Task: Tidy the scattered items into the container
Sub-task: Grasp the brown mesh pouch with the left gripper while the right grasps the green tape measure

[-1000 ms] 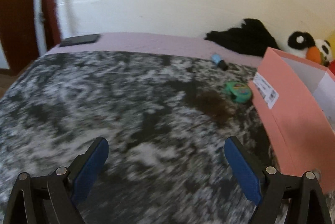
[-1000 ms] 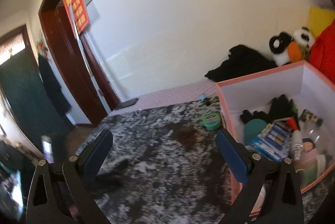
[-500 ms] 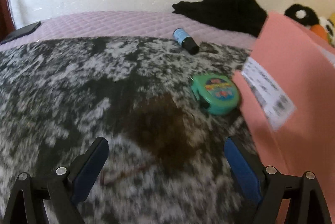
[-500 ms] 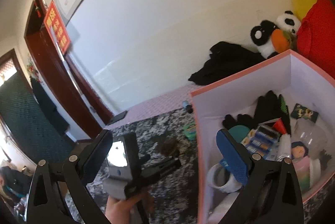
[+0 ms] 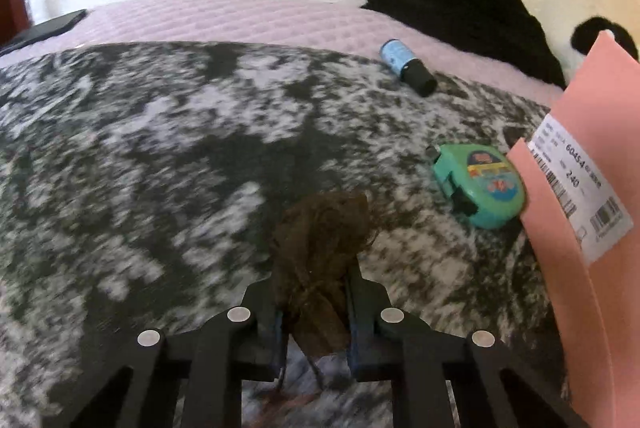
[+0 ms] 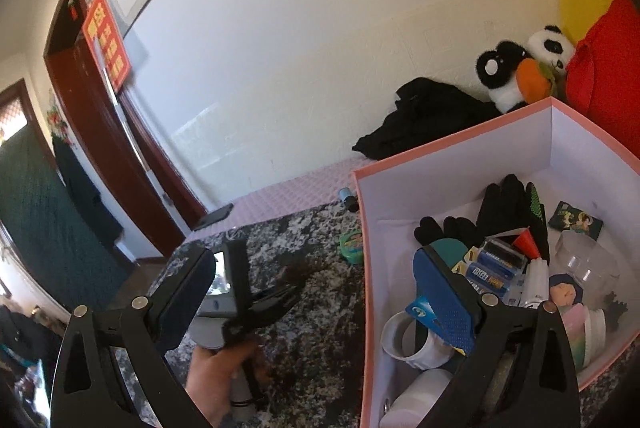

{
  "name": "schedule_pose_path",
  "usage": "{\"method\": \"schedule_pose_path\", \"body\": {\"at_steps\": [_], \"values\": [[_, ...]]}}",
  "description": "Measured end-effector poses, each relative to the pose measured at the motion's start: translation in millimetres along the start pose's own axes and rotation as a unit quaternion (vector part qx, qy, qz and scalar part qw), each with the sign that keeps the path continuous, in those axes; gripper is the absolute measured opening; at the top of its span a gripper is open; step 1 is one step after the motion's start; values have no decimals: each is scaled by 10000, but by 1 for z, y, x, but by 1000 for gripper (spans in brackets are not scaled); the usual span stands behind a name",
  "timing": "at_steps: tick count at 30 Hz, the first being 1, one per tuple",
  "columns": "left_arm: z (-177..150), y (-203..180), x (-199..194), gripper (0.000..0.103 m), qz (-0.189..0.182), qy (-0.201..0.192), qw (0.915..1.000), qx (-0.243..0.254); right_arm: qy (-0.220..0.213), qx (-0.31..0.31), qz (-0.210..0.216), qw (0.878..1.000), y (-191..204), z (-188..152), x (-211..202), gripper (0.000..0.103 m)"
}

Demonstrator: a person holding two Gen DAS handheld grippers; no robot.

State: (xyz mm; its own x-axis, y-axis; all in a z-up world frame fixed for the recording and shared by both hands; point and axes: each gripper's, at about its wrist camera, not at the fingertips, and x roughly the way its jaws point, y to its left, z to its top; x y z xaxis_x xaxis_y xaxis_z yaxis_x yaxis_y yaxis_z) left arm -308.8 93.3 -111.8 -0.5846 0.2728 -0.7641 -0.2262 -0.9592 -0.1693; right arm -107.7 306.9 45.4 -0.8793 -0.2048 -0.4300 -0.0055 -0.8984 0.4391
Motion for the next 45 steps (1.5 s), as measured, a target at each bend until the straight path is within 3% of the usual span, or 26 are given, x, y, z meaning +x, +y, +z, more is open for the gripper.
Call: {"method": "schedule_pose_path", "body": {"at_steps": [6, 9, 14, 18, 22, 25, 29, 35, 38, 42, 45], "values": [[-14, 15, -52, 16, 137, -290, 9995, -72, -44, 11, 48, 10000, 6, -2, -4, 101], [-19, 34, -85, 16, 10, -175, 9989, -425, -65, 109, 110, 9999, 9, -4, -5, 101], [-48, 49, -164, 17, 274, -345, 9987, -250, -29, -310, 6, 9995, 40, -21, -1, 101], [-67, 74, -206, 18, 223, -543, 9969, -515, 334, -1093, -201, 9932, 90, -53, 40, 101], [-63, 87, -215, 19, 133, -732, 9955, -585, 899, -1788, -1137, 9732, 117, -79, 118, 101], [-59, 98, -216, 19, 177, -775, 9950, -607, 1330, -1686, -1801, 9599, 106, -85, 179, 99], [-52, 117, -216, 20, 177, -804, 9933, -809, 1466, -1568, -2410, 9465, 79, -78, 231, 99], [-42, 126, -218, 20, 297, -931, 9920, -796, 1646, -1306, -2656, 9409, 44, -59, 283, 96], [-39, 130, -217, 22, 305, -941, 9915, -840, 1745, -1404, -2913, 9300, 39, -56, 306, 95], [-39, 133, -217, 22, 351, -929, 9914, -851, 1693, -1406, -3136, 9237, 28, -51, 325, 101], [-40, 136, -217, 22, 430, -911, 9916, -813, 1822, -1068, -2948, 9319, 14, -48, 334, 101]]}}
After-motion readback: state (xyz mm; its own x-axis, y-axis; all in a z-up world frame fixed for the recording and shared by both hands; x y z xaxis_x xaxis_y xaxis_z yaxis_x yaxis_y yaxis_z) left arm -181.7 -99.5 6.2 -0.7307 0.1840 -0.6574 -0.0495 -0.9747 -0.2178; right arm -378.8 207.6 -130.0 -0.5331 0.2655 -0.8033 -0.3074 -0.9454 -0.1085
